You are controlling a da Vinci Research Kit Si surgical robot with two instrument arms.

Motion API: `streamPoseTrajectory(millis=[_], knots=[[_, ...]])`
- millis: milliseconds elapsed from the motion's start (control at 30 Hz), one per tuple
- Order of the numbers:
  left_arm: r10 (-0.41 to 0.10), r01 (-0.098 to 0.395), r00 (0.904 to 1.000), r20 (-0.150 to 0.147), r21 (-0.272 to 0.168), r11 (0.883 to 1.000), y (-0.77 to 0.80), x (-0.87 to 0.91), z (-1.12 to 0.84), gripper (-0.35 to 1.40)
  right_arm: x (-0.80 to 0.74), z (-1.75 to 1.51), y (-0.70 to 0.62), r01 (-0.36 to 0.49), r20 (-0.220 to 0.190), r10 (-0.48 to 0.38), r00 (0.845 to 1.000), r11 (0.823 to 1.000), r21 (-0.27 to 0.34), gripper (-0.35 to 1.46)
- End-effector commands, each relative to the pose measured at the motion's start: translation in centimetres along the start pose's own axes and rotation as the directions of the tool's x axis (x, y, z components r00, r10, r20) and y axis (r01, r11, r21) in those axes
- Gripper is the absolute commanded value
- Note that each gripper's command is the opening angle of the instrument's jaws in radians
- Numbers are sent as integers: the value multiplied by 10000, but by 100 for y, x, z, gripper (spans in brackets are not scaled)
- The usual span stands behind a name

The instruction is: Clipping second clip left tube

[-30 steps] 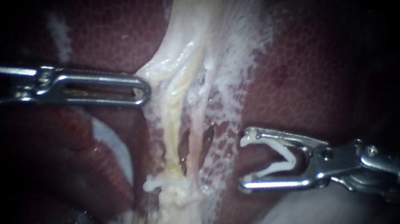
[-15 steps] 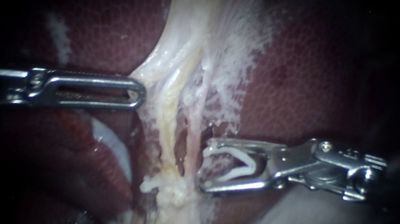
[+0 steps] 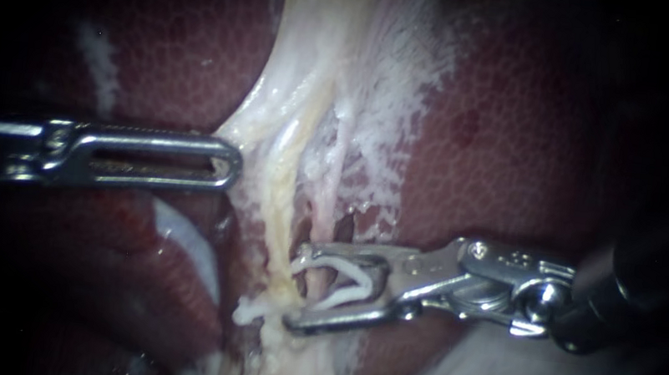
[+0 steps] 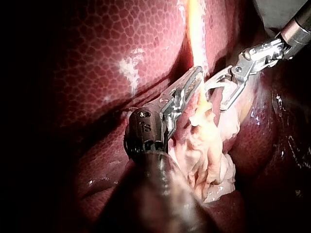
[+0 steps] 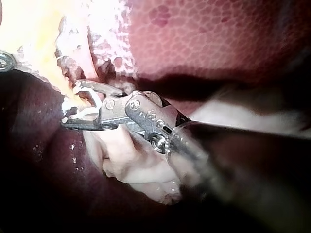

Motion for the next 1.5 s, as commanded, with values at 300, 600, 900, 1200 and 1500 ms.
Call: streamPoseTrajectory(millis=[300, 600, 900, 1200, 1500], knots=[[-6, 6, 10000, 18, -46, 10000, -3, 0, -1, -35, -5, 25, 2, 93, 54, -94, 9999, 9999, 130, 56], [-5, 5, 10000, 19, -47, 10000, -3, 0, 0, -35, 1, 38, 2, 107, -45, -106, 9999, 9996, 246, 57], [-4, 4, 10000, 19, -48, 10000, -3, 0, 0, -35, 4, 45, 3, 218, -126, -211, 9997, 9984, 517, 54], [-4, 4, 10000, 21, -50, 10000, -3, 0, 0, -35, 11, 56, 0, 248, -325, -229, 9992, 9979, 600, 53], [-4, 4, 10000, 24, -56, 10000, -3, 0, 1, -35, 13, 62, -2, 287, -386, -256, 9989, 9962, 825, 50]])
